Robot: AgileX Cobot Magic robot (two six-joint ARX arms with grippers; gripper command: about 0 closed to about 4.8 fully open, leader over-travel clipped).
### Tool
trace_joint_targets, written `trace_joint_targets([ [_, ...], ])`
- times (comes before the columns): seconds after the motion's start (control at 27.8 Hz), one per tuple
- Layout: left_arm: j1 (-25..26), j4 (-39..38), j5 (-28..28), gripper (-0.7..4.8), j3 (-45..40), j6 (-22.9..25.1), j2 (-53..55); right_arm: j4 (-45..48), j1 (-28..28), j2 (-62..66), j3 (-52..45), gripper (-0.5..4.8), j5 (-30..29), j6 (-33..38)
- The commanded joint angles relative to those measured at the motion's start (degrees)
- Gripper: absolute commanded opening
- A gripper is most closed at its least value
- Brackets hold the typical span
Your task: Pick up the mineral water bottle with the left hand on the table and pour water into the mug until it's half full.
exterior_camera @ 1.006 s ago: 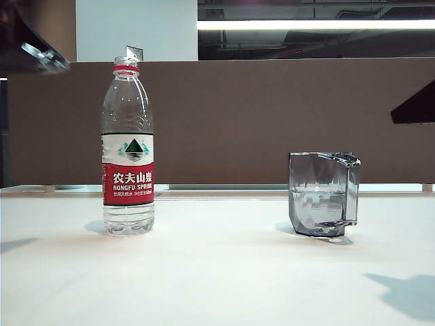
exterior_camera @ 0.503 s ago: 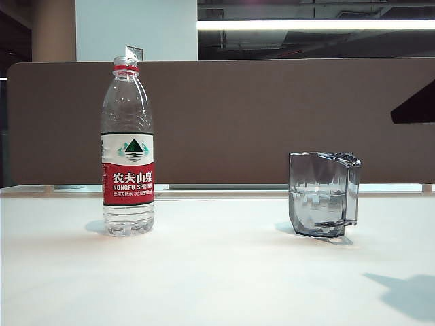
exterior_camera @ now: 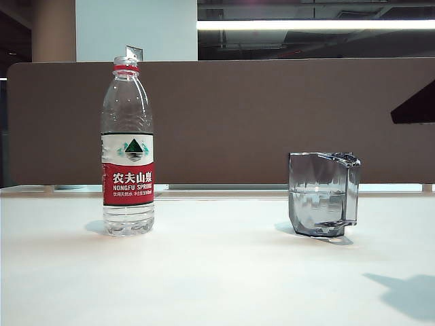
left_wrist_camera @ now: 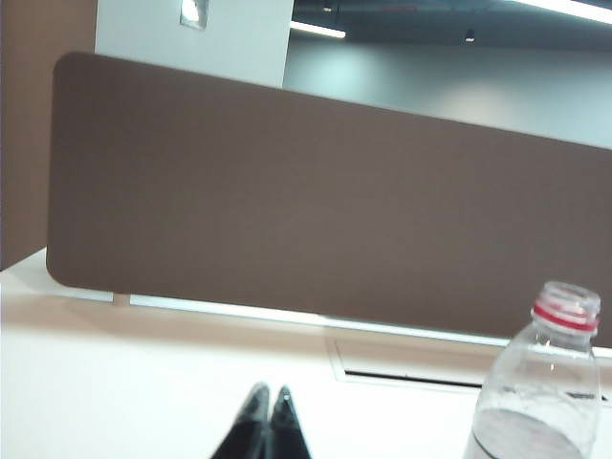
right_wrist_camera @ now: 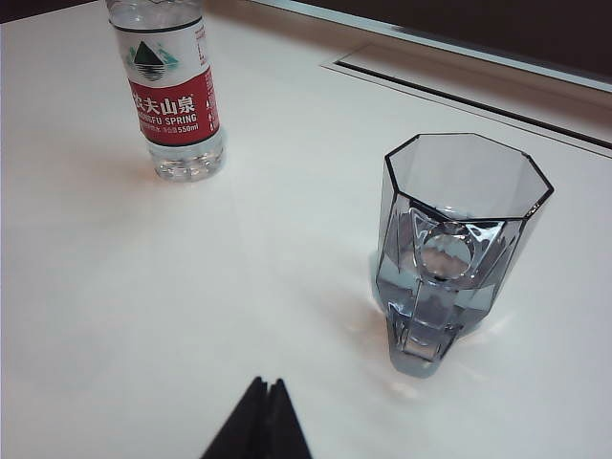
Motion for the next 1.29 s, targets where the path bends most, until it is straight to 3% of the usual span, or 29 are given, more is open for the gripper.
trace_joint_targets([
  [0.04,-0.04,-1.97,0.13,-0.06,-0.11,0.07,-1.05,1.05,0.04,-0.02,0.13,0.13,0.09,0.07],
  [0.47,0.02,-9.05,0.13,-0.06,-0.13,0.07,-1.73,1.05,0.04,-0.02,0.13,0.13,0.09,0.07],
  [0.58,0.00,-15.76,0.13,-0.06,0.04,0.07,-1.70,1.05,0.04,-0.02,0.13,0.13,0.09,0.07],
  [1.29,0.00,-15.47,0.15,-0.06,0.02,0.07,-1.73,1.05,0.04,-0.02,0.13,0.13,0.07,0.07],
])
